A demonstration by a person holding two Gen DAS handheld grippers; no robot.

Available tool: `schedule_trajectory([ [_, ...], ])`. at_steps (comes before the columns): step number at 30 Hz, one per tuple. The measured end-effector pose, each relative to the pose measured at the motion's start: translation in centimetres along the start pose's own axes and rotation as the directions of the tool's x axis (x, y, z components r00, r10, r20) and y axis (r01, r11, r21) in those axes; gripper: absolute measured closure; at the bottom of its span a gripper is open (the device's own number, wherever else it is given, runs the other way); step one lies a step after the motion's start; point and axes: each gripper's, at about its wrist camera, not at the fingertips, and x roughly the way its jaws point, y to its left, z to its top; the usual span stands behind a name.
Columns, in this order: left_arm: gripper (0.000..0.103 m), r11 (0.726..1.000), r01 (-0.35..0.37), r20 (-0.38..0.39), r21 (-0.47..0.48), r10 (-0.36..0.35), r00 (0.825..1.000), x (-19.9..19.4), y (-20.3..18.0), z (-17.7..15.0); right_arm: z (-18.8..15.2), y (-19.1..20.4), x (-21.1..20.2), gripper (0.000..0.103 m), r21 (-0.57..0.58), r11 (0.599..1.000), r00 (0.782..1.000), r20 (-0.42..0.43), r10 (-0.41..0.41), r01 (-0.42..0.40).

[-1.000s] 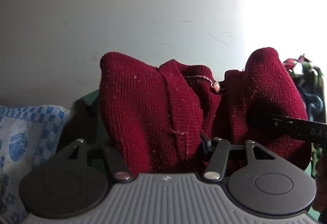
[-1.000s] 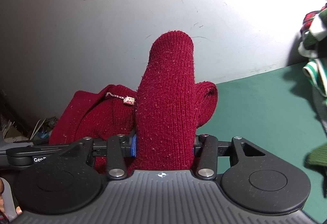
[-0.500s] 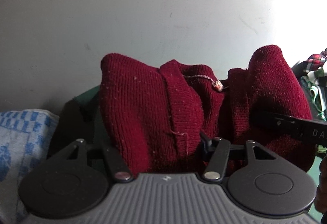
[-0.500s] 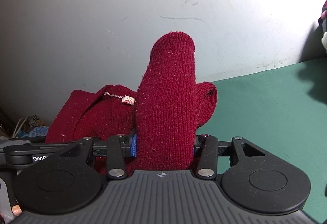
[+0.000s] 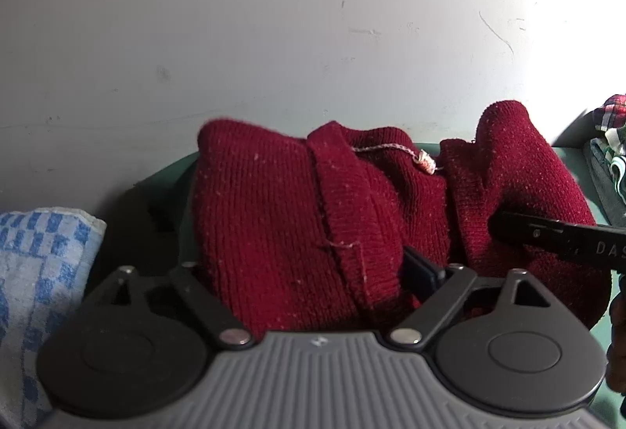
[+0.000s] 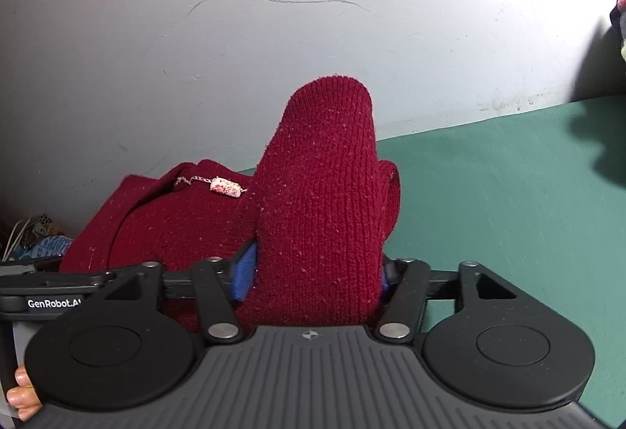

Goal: Fold clothes
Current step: 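Open both tools and release the folded red sweater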

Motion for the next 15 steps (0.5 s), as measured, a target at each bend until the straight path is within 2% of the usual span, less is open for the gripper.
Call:
schedule_trajectory([
  [3,0.010,1.000,-0.001,0.016,0.028,0.001,1.000,-1.3,0.6,0.0,0.3,-0.2,-1.4,0.038,0.008,1.000,1.000,0.025,0.000,0.000],
  [5,0.007,0.998,-0.020,0.032,0.067,0.018,0.999,-2.2,1.0,-0.2,0.9,-0.6,-2.8,0.035,-0.017,0.999,0.997,0.071,-0.038,0.039],
  [10,0.005,0.985,-0.102,0.102,0.139,0.088,0.991,-5.8,1.5,-0.8,1.4,0.5,-7.1,0.033,-0.137,0.981,0.966,0.237,-0.101,0.136],
  [12,0.005,0.981,-0.135,0.146,0.136,0.115,0.983,-7.3,1.3,-0.8,1.8,0.3,-8.0,0.038,-0.186,0.971,0.957,0.273,-0.098,0.152],
  [13,0.007,0.982,-0.140,0.168,0.128,0.118,0.979,-7.8,1.2,-0.7,1.8,1.1,-7.4,0.041,-0.210,0.966,0.959,0.267,-0.094,0.153],
  [15,0.008,0.988,-0.116,0.199,0.103,0.094,0.975,-8.3,0.7,-0.2,1.8,2.7,-6.4,0.057,-0.255,0.955,0.963,0.254,-0.088,0.154],
])
